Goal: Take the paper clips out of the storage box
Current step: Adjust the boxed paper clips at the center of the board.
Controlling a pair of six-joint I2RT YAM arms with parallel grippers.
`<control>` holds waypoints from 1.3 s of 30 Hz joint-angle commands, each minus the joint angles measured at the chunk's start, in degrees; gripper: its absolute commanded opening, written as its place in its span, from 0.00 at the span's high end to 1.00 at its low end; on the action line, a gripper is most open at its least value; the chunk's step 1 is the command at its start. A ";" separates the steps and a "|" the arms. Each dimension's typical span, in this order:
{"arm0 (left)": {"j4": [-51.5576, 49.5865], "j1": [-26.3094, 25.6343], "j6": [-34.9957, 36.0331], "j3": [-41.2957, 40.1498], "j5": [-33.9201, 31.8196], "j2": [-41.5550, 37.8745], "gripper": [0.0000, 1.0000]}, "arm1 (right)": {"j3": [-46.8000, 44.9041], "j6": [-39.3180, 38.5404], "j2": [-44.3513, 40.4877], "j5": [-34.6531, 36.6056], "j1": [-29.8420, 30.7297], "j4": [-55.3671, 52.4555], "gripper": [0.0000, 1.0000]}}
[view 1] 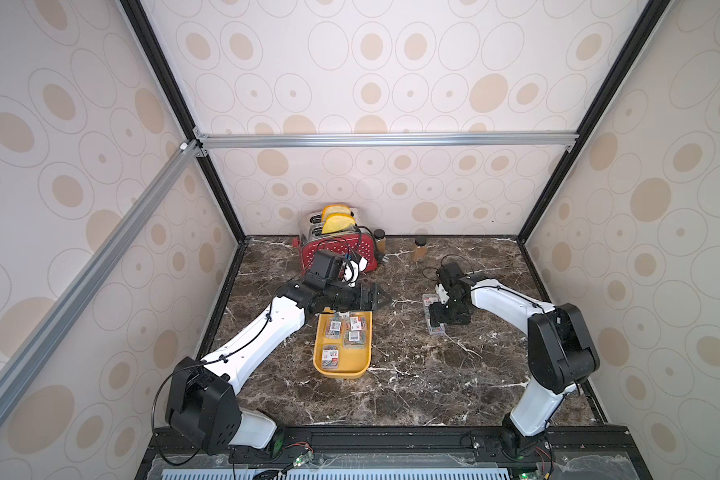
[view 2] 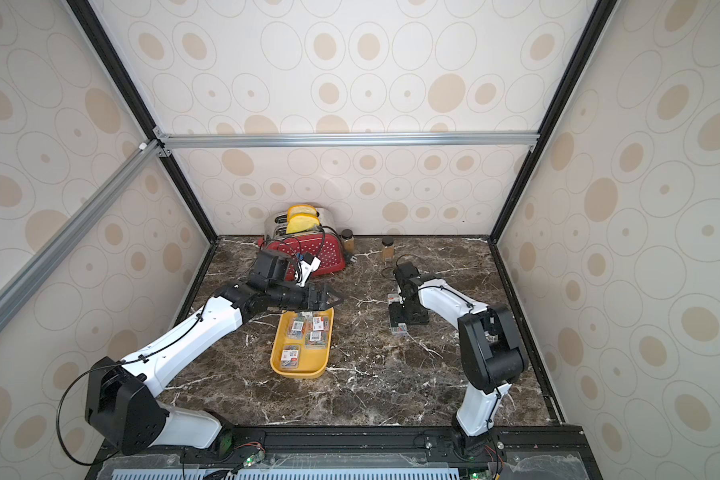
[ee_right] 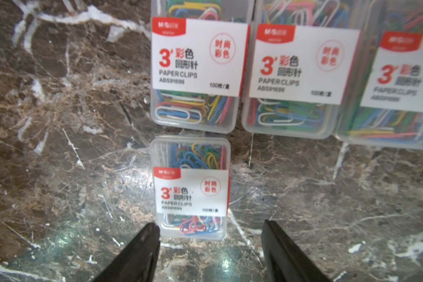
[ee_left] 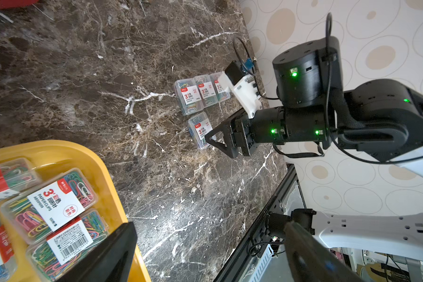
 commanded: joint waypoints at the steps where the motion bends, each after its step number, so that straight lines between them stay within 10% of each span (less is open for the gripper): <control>1: 0.94 0.28 -0.07 0.05 0.19 -0.74 0.03 | -0.46 -0.83 -2.31 -0.87 -0.16 -1.52 0.29; 39: 1.40 0.27 0.28 1.20 1.34 1.18 0.04 | -6.86 1.54 1.27 -0.36 1.17 3.21 0.32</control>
